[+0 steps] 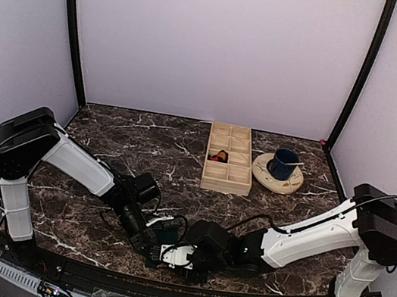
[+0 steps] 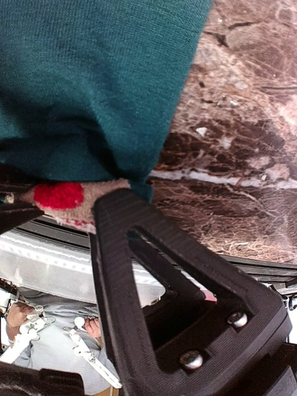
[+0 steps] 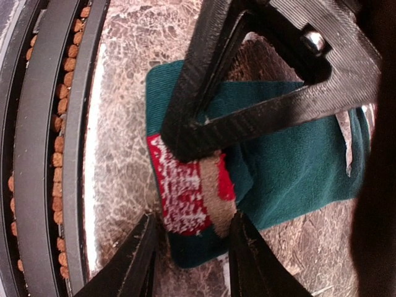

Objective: Roll the socks
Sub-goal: Roll the sock at the center of the board.

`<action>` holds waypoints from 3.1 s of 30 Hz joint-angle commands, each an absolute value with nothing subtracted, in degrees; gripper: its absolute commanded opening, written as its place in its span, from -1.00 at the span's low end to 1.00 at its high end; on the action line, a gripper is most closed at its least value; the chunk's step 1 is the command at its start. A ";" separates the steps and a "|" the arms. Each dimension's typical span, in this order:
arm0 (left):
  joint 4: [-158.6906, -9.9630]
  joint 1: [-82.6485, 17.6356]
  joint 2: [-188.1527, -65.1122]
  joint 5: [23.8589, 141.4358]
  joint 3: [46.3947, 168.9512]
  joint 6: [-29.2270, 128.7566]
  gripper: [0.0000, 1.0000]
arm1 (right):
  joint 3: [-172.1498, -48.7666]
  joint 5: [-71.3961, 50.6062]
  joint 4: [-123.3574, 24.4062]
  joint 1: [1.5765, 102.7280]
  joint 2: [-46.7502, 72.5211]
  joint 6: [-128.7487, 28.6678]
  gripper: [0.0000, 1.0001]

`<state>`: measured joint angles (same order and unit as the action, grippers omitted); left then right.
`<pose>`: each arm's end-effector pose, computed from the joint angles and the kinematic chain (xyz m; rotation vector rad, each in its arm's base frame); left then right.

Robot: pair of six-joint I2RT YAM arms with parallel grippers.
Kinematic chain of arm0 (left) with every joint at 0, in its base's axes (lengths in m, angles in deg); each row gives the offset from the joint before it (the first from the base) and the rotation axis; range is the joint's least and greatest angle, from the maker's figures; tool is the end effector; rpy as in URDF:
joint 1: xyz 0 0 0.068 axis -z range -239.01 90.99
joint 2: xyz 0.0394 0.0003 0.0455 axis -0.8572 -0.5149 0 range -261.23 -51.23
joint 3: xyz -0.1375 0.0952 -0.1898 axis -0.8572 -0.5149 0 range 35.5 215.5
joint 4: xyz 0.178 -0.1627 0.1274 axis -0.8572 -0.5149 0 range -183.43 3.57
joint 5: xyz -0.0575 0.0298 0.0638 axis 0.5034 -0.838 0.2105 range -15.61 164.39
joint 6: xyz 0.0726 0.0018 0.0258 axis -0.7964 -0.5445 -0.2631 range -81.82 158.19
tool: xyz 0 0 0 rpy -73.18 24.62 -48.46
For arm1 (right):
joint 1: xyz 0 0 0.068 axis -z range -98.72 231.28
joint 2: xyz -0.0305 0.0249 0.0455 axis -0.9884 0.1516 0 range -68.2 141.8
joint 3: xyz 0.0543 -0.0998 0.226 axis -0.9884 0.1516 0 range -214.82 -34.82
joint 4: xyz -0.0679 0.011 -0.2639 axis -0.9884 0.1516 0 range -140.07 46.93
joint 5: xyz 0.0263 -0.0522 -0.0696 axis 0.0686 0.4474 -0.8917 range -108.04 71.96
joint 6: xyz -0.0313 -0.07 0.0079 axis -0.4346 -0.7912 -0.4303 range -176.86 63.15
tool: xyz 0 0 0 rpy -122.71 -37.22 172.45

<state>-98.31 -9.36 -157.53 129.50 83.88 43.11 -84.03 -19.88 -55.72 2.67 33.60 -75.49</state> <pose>0.1623 -0.2743 0.0566 -1.2243 -2.3350 1.4316 0.0749 0.3611 0.0822 -1.8194 1.6234 0.4468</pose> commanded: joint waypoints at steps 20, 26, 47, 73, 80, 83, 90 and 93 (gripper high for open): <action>-96.51 -11.40 -149.82 124.24 79.58 46.38 -0.58 | -87.83 -13.24 -50.48 5.45 37.40 -75.34 -0.91; -95.23 -11.80 -143.84 119.41 78.65 49.14 -0.47 | -88.70 -12.44 -49.07 6.51 38.26 -73.86 -0.92; -81.92 -11.76 -121.10 87.59 63.68 58.83 -0.38 | -96.38 2.57 -40.59 12.32 41.70 -66.83 -0.92; -75.67 4.87 -109.65 72.14 53.48 53.99 -0.28 | -115.51 25.42 -20.20 21.60 54.54 -64.54 -0.91; -77.86 9.57 -117.56 72.15 58.36 49.76 -0.26 | -118.77 27.37 -16.86 22.20 56.35 -64.87 -0.91; -78.25 10.84 -120.37 72.22 60.39 48.01 -0.26 | -119.66 27.71 -15.65 22.28 56.67 -65.26 -0.91; -80.28 12.31 -125.18 72.46 63.88 45.03 -0.26 | -120.67 28.58 -13.95 22.48 57.14 -66.03 -0.91; -81.48 12.68 -126.91 71.54 64.92 44.08 -0.25 | -120.78 28.97 -13.66 22.57 57.05 -66.23 -0.91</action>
